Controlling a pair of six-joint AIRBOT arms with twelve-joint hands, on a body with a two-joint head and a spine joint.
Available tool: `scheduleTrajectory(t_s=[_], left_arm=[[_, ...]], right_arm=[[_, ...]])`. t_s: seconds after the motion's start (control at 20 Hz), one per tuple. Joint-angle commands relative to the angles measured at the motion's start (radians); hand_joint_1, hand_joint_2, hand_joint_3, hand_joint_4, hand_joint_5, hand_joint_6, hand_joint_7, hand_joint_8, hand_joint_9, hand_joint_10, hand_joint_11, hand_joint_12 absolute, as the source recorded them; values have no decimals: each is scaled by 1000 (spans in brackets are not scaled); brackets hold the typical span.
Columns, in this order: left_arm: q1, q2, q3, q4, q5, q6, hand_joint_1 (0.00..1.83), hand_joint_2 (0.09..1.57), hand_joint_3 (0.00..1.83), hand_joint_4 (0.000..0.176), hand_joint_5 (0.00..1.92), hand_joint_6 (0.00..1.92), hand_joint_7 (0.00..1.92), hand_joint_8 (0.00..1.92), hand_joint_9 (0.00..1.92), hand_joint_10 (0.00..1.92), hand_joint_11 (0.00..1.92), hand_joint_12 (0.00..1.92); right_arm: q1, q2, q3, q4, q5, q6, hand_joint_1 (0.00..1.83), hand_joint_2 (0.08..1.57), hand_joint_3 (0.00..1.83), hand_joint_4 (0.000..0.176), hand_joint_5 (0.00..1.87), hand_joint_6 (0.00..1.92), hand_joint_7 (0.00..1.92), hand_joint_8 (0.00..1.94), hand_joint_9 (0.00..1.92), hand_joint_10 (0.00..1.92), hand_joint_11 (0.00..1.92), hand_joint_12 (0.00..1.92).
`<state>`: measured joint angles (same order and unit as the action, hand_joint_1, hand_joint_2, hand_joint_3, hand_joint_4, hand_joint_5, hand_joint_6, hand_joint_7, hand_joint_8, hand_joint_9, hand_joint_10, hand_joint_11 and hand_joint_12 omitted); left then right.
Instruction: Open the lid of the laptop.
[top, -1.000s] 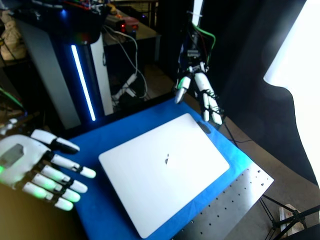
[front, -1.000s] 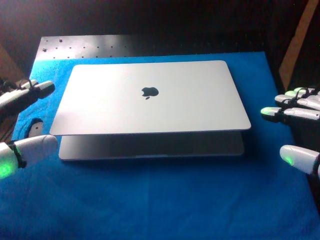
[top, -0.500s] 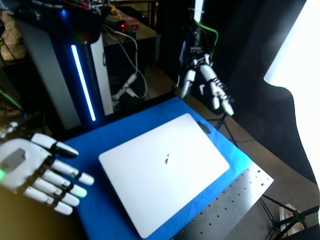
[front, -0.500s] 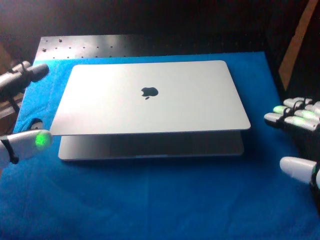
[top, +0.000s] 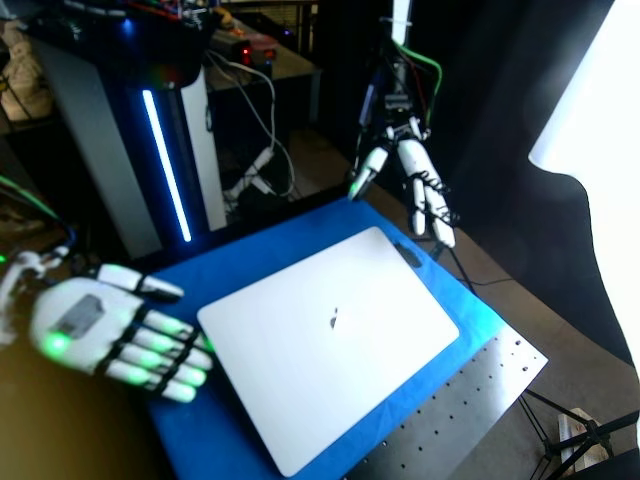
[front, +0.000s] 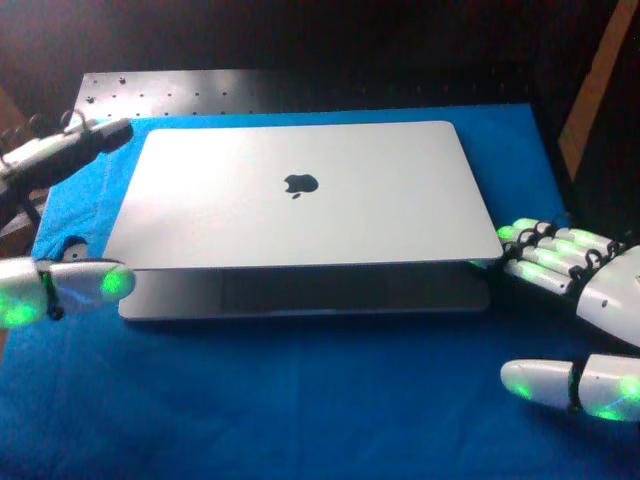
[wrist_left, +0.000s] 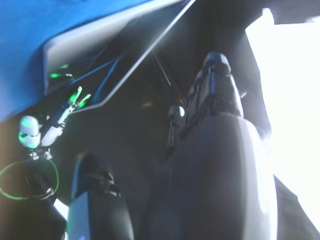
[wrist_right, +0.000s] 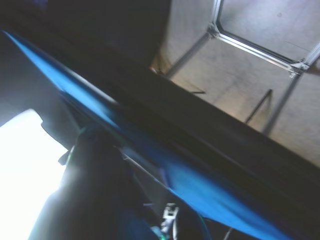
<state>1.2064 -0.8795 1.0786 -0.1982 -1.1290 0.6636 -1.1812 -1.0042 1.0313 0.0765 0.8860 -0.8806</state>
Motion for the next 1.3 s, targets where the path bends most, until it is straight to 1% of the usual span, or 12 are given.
scheduleTrajectory(t_s=[0.0,0.1,0.15,0.2,0.4,0.45,0.55,0.65,0.8,1.0,1.2,1.25], left_arm=[[-26,-14,13,11,-41,-1,607,926,0,176,40,0,0,0,0,0,0,0],[-69,-41,48,51,46,-1,583,914,0,176,0,0,0,0,0,0,0,0],[-100,-61,66,75,94,4,660,892,0,176,0,0,0,0,0,0,0,0],[-123,-76,78,92,129,10,664,911,0,176,0,0,0,0,0,0,0,0],[-203,-106,99,183,232,34,633,883,0,176,0,0,0,0,0,0,0,0],[-218,-109,99,196,249,47,609,917,6,176,0,0,0,0,0,0,0,0],[-236,-115,99,201,269,79,687,890,0,176,0,0,0,0,0,0,0,0],[-247,-122,102,201,273,90,744,875,0,176,0,0,0,0,0,0,0,0],[-254,-124,104,201,274,94,761,874,0,176,0,0,0,0,0,0,0,0],[-272,-128,106,201,277,113,642,951,17,176,0,0,0,0,0,0,0,0],[-293,-142,119,200,282,119,709,944,4,176,0,0,0,0,0,0,0,0],[-300,-146,123,200,283,119,688,950,5,176,0,0,0,0,0,0,0,0]], right_arm=[[12,1,4,1,111,3,0,1225,0,0,0,0,0,0,0,0,0,0],[12,-3,4,-4,106,3,0,1232,0,0,0,0,0,0,0,0,0,0],[15,-6,4,-10,101,3,0,1238,0,0,0,0,0,0,0,0,0,0],[16,-9,5,-15,96,3,0,1247,0,0,0,0,0,0,0,0,0,0],[38,-23,9,-47,74,3,0,1242,0,0,0,0,0,0,0,0,0,0],[43,-27,10,-51,72,3,0,1243,0,0,0,0,0,0,0,0,0,0],[48,-35,13,-54,70,3,0,1232,0,0,0,0,0,0,0,0,0,0],[49,-39,13,-58,68,4,0,1230,0,0,0,0,0,0,0,0,0,0],[49,-40,13,-60,68,12,0,1226,0,0,0,0,0,0,0,0,0,0],[58,-42,14,-89,63,25,0,1242,1,0,0,0,0,0,0,0,0,0],[81,-50,17,-155,-9,34,0,1233,0,0,0,0,0,0,0,0,0,0],[81,-50,17,-161,-13,40,0,1231,0,0,0,0,0,0,0,0,0,0]])
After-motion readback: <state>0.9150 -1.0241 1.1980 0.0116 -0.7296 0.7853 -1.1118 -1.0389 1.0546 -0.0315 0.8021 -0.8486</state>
